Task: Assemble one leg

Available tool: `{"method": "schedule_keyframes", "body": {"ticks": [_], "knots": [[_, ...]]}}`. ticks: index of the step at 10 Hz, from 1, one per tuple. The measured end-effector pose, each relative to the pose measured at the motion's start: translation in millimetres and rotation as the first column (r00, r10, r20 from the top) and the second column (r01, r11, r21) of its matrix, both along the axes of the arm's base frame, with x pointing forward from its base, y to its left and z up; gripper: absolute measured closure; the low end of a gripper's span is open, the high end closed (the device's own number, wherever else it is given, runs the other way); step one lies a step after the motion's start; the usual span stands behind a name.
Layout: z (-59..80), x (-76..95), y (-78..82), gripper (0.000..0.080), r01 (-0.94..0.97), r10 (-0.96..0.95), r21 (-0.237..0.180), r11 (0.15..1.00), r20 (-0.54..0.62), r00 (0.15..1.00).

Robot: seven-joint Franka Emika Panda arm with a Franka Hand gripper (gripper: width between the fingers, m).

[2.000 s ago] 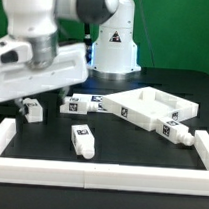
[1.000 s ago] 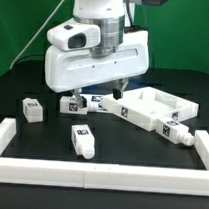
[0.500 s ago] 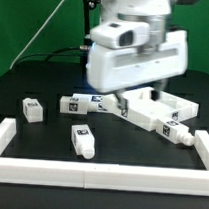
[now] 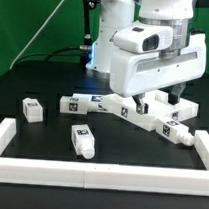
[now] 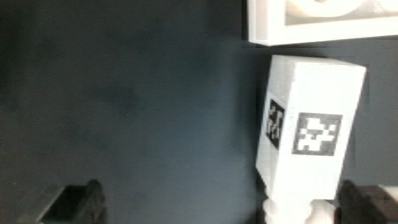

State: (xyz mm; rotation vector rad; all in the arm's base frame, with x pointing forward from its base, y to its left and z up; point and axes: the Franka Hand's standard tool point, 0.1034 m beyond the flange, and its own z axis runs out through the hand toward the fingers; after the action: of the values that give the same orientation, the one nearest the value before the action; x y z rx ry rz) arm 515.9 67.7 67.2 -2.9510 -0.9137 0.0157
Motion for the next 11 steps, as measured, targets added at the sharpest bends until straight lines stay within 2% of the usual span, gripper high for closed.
{"method": "schedule_keyframes", "body": {"ticks": [2,4,6,9,11], "knots": [[-15.5,-16.5,31.4,0.0150,0.014,-0.015,0.012,1.000,0.045,0.999],[-35.0,-17.2,50.8,0.0150,0.002,-0.003,0.022,1.000,0.078,0.997],[-51.6,-20.1,43.6,0.0150,0.008,-0.009,0.019,1.000,0.075,0.997],[-58.8,-21.0,39.9,0.0150,0.015,-0.016,0.018,1.000,0.072,0.997],[-59.0,-21.0,39.9,0.0418,0.015,-0.016,0.018,1.000,0.072,0.997]]}}
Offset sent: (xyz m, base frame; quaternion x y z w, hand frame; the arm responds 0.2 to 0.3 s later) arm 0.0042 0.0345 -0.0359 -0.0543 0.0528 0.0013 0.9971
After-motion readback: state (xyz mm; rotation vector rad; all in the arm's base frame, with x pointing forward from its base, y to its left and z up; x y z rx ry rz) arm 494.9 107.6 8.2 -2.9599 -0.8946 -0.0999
